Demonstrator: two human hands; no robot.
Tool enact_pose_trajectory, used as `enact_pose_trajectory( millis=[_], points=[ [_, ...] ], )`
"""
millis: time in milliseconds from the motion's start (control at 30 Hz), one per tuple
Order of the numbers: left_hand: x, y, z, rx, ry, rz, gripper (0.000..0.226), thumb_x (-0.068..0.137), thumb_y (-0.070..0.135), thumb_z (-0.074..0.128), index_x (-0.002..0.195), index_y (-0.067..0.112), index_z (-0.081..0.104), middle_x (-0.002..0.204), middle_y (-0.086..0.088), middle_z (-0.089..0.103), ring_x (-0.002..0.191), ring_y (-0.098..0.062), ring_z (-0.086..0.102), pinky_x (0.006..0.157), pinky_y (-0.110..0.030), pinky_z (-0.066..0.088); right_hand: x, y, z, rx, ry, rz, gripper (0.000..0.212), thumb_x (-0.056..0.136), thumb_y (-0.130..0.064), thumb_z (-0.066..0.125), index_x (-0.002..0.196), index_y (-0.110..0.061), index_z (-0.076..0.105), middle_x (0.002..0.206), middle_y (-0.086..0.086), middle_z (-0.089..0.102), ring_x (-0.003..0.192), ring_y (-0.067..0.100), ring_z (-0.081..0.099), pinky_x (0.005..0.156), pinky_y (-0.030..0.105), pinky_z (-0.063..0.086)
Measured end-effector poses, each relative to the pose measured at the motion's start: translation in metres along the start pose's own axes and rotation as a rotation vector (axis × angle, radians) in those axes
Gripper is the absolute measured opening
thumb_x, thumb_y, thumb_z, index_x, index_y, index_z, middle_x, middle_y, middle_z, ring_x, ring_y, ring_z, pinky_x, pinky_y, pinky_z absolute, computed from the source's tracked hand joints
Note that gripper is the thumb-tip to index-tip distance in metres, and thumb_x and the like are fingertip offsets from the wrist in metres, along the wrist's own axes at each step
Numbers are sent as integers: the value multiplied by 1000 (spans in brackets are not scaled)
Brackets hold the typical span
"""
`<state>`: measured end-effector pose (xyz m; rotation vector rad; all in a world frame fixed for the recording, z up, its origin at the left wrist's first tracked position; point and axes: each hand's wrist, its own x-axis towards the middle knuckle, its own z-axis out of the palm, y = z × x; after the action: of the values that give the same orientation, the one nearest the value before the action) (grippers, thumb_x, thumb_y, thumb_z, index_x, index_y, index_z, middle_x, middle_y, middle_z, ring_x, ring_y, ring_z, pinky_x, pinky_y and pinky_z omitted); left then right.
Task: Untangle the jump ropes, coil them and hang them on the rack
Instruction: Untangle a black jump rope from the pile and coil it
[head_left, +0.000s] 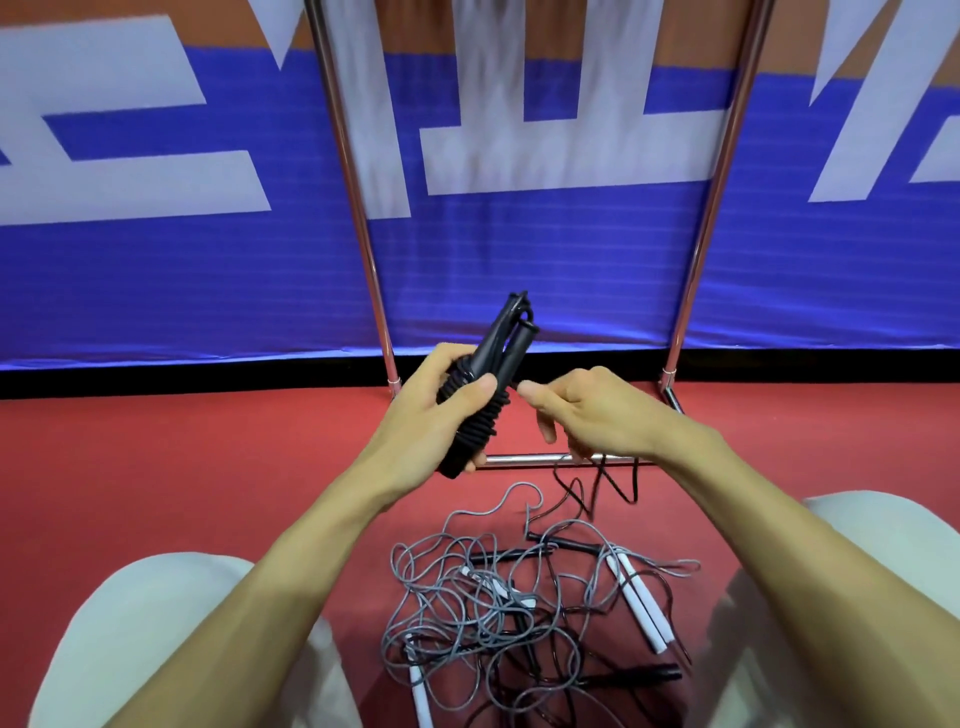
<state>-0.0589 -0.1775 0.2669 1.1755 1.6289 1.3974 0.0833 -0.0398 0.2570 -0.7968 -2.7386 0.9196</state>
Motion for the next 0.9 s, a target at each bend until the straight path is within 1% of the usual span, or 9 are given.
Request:
enact_pose_trajectory(
  millis=[100, 233, 333, 433, 500, 567, 667, 800, 900],
  points=[
    [3, -4, -3, 61, 81, -64, 13, 97, 23, 56, 100, 14, 47, 74, -14, 62, 58, -27, 59, 53, -36, 49, -2, 3, -2, -108, -79, 0, 47, 97, -47, 45, 66, -13, 58, 57, 5, 61, 50, 13, 66, 62, 25, 51],
    [8, -13, -9, 288, 115, -51, 17, 92, 22, 64, 99, 21, 49, 78, -7, 68, 63, -20, 61, 64, -39, 54, -4, 6, -7, -177, -111, -30, 25, 95, -31, 55, 78, -13, 54, 62, 1, 57, 51, 15, 61, 57, 28, 46],
    [13, -22, -17, 471, 121, -56, 23, 89, 26, 67, 100, 27, 46, 81, -5, 68, 68, -22, 65, 72, -43, 53, -8, 0, -8, -276, -85, -169, 7, 93, -19, 57, 91, -15, 61, 66, -9, 54, 58, 5, 50, 62, 24, 40],
    [14, -28, -18, 650, 77, -63, 32, 84, 32, 71, 101, 31, 44, 85, -2, 64, 72, -24, 62, 70, -40, 51, -13, -10, -4, -447, -66, -326, 7, 96, -21, 50, 91, -18, 54, 78, -7, 55, 73, 17, 53, 65, 33, 43],
    [14, -29, -16, 732, 30, -68, 35, 78, 31, 73, 96, 36, 44, 82, -3, 63, 70, -25, 61, 67, -40, 51, -15, -13, 1, -569, -3, -430, 11, 98, -24, 47, 88, -22, 48, 84, -7, 55, 78, 21, 55, 60, 31, 37],
    [14, -30, -16, 760, -19, -77, 38, 73, 28, 73, 91, 37, 41, 81, -3, 66, 65, -26, 64, 66, -44, 55, -14, -15, 4, -601, 60, -529, 10, 98, -28, 49, 93, -22, 55, 89, -6, 61, 81, 22, 59, 57, 31, 37],
    [13, -30, -15, 850, -109, -45, 39, 69, 27, 71, 96, 38, 44, 78, 1, 68, 61, -25, 65, 65, -44, 56, -12, -17, 4, -572, 192, -609, 14, 88, -32, 62, 88, -20, 68, 74, -4, 63, 64, 22, 60, 46, 29, 40],
    [9, -25, -13, 901, -183, 25, 28, 67, 29, 68, 89, 38, 55, 67, 6, 62, 61, -19, 59, 61, -38, 53, -14, -20, 1, -469, 396, -586, 20, 73, -39, 66, 70, -20, 69, 59, -7, 57, 50, 18, 53, 41, 25, 27],
    [6, -24, -10, 962, -239, 33, 34, 68, 51, 76, 82, 33, 52, 62, 5, 54, 62, -19, 51, 57, -34, 43, -14, -19, 0, -402, 462, -508, 29, 66, -46, 71, 67, -17, 65, 62, -7, 56, 52, 18, 51, 46, 25, 25]
  ],
)
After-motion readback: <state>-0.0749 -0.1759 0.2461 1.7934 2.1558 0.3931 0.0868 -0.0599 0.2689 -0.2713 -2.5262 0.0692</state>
